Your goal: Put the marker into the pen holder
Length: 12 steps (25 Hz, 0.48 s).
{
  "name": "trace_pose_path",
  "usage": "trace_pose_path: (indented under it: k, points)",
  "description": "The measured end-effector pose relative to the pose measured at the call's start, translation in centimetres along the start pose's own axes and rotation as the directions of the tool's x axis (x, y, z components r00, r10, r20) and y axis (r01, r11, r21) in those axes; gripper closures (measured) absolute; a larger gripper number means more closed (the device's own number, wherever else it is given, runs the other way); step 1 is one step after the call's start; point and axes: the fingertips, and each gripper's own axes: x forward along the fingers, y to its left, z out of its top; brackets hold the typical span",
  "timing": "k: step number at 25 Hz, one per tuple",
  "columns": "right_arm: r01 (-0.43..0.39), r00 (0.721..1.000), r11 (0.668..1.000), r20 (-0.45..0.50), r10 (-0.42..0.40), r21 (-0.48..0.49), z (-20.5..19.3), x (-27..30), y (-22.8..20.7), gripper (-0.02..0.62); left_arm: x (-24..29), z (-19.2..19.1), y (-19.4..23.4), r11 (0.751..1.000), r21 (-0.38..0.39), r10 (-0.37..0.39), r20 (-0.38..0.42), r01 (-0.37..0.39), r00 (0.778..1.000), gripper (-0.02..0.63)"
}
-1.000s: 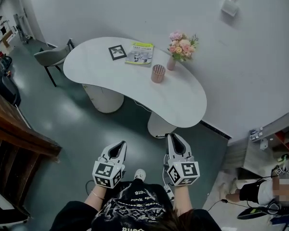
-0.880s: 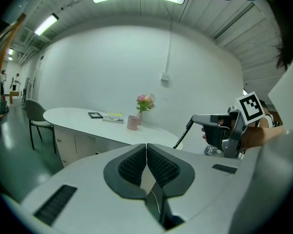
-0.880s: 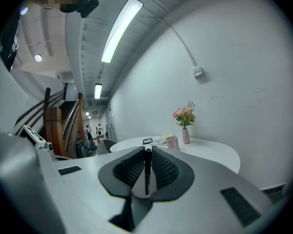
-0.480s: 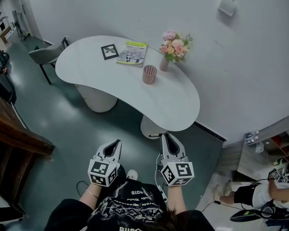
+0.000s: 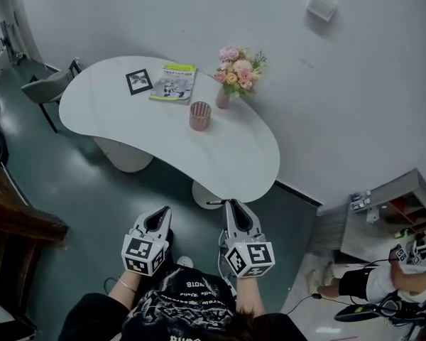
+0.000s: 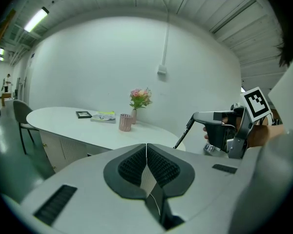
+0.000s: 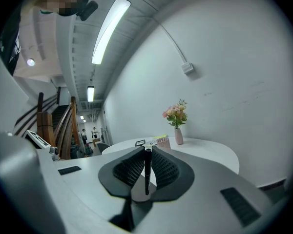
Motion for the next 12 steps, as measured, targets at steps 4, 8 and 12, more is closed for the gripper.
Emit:
trace_pose_path:
  k: [4, 8, 12]
  points:
    - [0.018, 1.0, 1.0, 0.008, -0.018, -0.003, 0.9, 2.6, -1.1, 0.529, 2.7, 1.9, 1.6, 1.0, 0.015, -0.022, 0.002, 0.022, 1.0, 0.581]
    - [0.044, 0.999, 0.999, 0.009, -0.044, 0.001, 1.8, 5.7, -2.1, 0.529, 5.5, 3.8, 3.5, 0.999, 0.025, -0.048, 0.001, 0.048, 0.999, 0.581]
    - [0.063, 0.998, 0.998, 0.014, -0.063, 0.001, 2.7, 8.9, -2.6, 0.529, 8.1, 5.1, 5.8, 0.997, 0.028, -0.072, -0.009, 0.072, 0.997, 0.581]
